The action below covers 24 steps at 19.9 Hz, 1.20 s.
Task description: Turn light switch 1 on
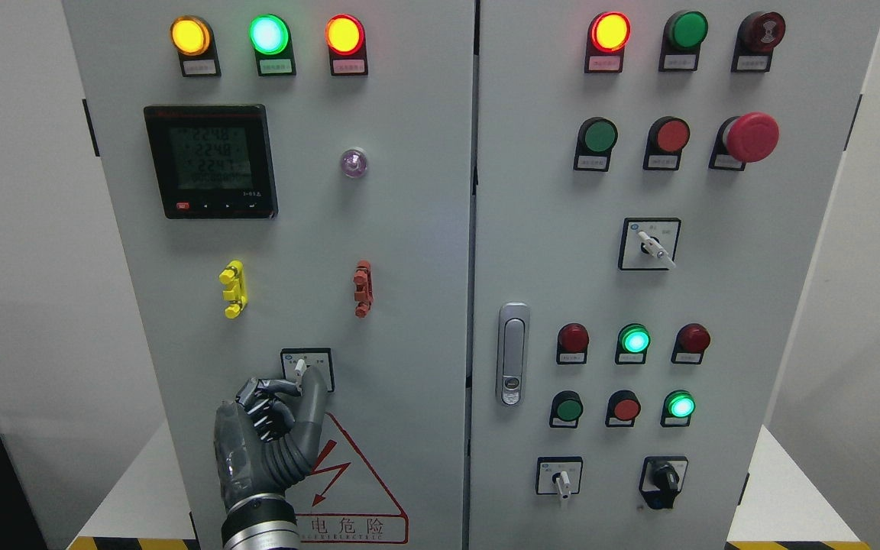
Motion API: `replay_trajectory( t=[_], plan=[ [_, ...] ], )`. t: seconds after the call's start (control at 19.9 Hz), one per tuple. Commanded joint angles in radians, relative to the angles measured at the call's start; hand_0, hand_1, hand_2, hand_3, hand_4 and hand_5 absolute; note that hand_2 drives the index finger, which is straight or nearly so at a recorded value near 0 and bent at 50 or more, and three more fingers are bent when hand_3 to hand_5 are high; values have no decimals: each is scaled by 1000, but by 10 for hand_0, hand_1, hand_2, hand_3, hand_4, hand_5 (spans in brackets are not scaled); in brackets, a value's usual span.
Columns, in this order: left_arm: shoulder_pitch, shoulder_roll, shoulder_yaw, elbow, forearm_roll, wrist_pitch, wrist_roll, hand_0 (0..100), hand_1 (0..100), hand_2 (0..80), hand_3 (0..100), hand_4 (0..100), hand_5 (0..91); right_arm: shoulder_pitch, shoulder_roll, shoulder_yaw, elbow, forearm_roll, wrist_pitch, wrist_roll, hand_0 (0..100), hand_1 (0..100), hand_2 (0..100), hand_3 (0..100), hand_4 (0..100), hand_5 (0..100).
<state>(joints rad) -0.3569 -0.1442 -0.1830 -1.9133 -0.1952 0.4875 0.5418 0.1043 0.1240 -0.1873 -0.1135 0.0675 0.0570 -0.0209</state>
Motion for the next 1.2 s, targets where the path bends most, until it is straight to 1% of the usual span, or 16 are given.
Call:
replay_trajectory(
  t=[0.0, 0.4, 0.65, 0.8, 0.9, 0.95, 1.0, 1.05, 1.1, 1.15],
  plan=[
    [-2, 0, -1, -1, 0, 0, 0, 540, 512, 609, 1000, 1000, 877, 0, 0, 0, 0, 0, 0, -1, 0, 0, 0, 0, 0, 0],
    [-4, -3, -1, -1, 3, 0, 0, 599, 467, 612, 1000, 1000, 877, 0, 0, 0, 0, 0, 0, -2, 0, 0, 0, 0, 0, 0],
    [-4, -3, -1, 0, 5, 0, 0, 620, 456, 614, 1000, 1000, 877, 0, 0, 0, 0, 0, 0, -1, 0, 0, 0, 0, 0, 0],
    [-4, -3, -3, -1, 5, 0, 0, 660, 401, 618, 1000, 1000, 876, 0, 0, 0, 0, 0, 0, -1, 0, 0, 0, 0, 0, 0],
    [-4, -3, -1, 0, 5, 0, -2, 668, 375, 620, 1000, 1000, 876, 0, 0, 0, 0, 0, 0, -1, 0, 0, 0, 0, 0, 0],
    [-4, -3, -3, 0, 6, 0, -2, 641, 363, 622, 1000, 1000, 877, 0, 0, 0, 0, 0, 0, -1, 0, 0, 0, 0, 0, 0],
    [-2, -3, -3, 0, 5, 0, -2, 592, 360, 624, 1000, 1000, 877, 0, 0, 0, 0, 0, 0, -1, 0, 0, 0, 0, 0, 0],
    [-4, -3, -1, 0, 6, 0, -2, 573, 358, 624, 1000, 1000, 877, 0, 0, 0, 0, 0, 0, -1, 0, 0, 0, 0, 0, 0],
    [-2, -3, -3, 0, 5, 0, -2, 514, 369, 626, 1000, 1000, 877, 0, 0, 0, 0, 0, 1, -1, 0, 0, 0, 0, 0, 0],
    [-4, -3, -1, 0, 5, 0, -2, 484, 378, 627, 1000, 1000, 877, 0, 0, 0, 0, 0, 0, -1, 0, 0, 0, 0, 0, 0]
  ],
)
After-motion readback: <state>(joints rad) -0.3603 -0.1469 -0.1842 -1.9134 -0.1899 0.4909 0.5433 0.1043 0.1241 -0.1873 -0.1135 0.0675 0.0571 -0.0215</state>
